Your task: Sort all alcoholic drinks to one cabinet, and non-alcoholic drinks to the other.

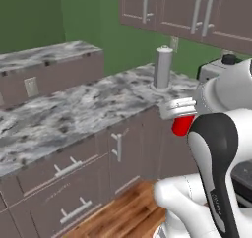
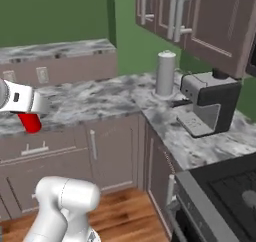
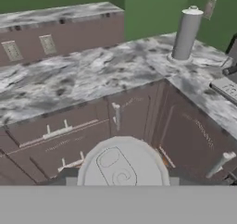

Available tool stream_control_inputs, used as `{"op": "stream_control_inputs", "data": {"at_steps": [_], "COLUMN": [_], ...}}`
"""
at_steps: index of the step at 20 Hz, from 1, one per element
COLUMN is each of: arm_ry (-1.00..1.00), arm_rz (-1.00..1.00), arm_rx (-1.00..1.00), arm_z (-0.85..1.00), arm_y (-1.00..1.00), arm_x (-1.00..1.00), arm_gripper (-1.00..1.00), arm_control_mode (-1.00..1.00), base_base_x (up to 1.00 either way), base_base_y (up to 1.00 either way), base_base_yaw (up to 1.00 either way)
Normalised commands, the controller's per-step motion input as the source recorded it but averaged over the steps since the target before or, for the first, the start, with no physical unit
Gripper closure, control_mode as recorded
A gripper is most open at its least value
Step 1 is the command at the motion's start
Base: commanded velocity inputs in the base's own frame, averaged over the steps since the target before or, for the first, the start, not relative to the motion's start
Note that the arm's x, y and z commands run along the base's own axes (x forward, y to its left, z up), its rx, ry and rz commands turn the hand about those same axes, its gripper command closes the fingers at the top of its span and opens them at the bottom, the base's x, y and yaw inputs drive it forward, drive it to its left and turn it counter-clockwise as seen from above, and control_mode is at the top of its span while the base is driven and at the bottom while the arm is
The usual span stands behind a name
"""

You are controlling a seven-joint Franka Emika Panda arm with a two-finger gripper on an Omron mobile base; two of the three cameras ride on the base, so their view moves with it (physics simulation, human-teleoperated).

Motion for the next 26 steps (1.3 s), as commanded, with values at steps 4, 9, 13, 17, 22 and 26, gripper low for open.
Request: {"op": "stream_control_inputs", "data": {"at_steps": [4,9,13,17,22,26], "arm_ry": [0.00,0.00,0.00,0.00,0.00,0.00], "arm_rz": [0.00,0.00,0.00,0.00,0.00,0.00], "arm_rx": [0.00,0.00,0.00,0.00,0.00,0.00], "arm_z": [0.00,0.00,0.00,0.00,0.00,0.00], "arm_y": [0.00,0.00,0.00,0.00,0.00,0.00], "arm_x": [0.00,0.00,0.00,0.00,0.00,0.00], "arm_gripper": [1.00,1.00,1.00,1.00,1.00,1.00], "arm_control_mode": [1.00,1.00,1.00,1.00,1.00,1.00], "base_base_x": [0.00,0.00,0.00,0.00,0.00,0.00], "base_base_y": [0.00,0.00,0.00,0.00,0.06,0.13], "base_base_yaw": [0.86,0.89,0.90,0.91,0.89,0.84]}}
